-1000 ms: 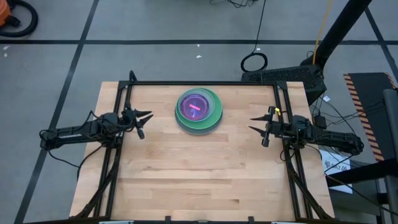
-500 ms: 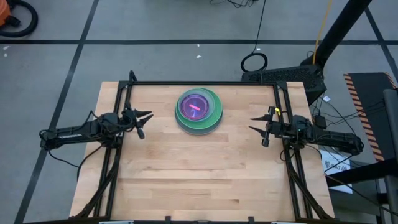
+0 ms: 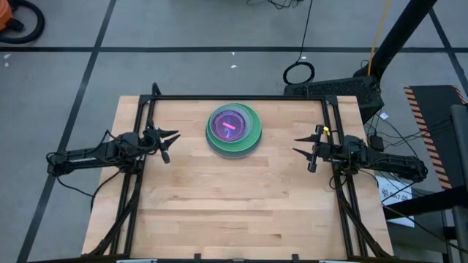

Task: Stack plastic plates
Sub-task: Return to Home Position

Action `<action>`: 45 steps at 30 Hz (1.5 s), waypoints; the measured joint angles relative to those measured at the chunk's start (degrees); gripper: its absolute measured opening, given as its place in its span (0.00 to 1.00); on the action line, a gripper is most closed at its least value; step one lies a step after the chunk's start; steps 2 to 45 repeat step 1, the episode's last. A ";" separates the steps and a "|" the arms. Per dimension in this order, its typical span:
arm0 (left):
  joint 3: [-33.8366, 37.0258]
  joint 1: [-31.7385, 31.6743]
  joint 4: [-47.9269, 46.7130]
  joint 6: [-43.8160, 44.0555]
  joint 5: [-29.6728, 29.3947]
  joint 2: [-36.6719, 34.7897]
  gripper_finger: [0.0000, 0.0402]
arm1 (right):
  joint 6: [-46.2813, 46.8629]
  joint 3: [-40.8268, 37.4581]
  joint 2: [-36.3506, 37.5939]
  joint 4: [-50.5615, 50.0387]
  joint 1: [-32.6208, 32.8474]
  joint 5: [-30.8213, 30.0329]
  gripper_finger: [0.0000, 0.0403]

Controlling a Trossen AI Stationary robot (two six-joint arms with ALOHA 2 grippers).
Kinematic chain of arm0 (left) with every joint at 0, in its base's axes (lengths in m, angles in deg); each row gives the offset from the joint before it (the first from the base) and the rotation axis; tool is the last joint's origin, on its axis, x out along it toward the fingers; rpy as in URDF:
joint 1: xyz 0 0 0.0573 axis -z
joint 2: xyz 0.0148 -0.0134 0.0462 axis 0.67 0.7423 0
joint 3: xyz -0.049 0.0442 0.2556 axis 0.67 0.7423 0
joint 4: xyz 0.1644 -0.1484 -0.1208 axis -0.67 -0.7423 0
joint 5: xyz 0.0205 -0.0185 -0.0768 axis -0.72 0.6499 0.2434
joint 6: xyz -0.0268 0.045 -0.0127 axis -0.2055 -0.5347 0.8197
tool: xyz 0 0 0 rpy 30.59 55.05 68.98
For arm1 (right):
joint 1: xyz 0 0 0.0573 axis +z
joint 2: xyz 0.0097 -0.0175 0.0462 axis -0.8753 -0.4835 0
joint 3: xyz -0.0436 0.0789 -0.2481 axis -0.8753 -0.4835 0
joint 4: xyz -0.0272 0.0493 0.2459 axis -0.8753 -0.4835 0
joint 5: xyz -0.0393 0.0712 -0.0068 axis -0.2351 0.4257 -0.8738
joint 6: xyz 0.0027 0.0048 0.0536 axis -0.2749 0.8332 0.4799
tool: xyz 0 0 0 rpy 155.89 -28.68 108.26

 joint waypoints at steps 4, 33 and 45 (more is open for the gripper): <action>0.00 0.02 0.01 0.02 0.00 0.00 0.21 | 0.02 0.01 0.00 0.00 0.00 0.01 0.38; 0.00 0.02 0.01 0.02 0.00 0.00 0.21 | 0.02 0.01 0.00 0.00 0.00 0.01 0.38; 0.00 0.02 0.01 0.02 0.00 0.00 0.21 | 0.02 0.01 0.00 0.00 0.00 0.01 0.38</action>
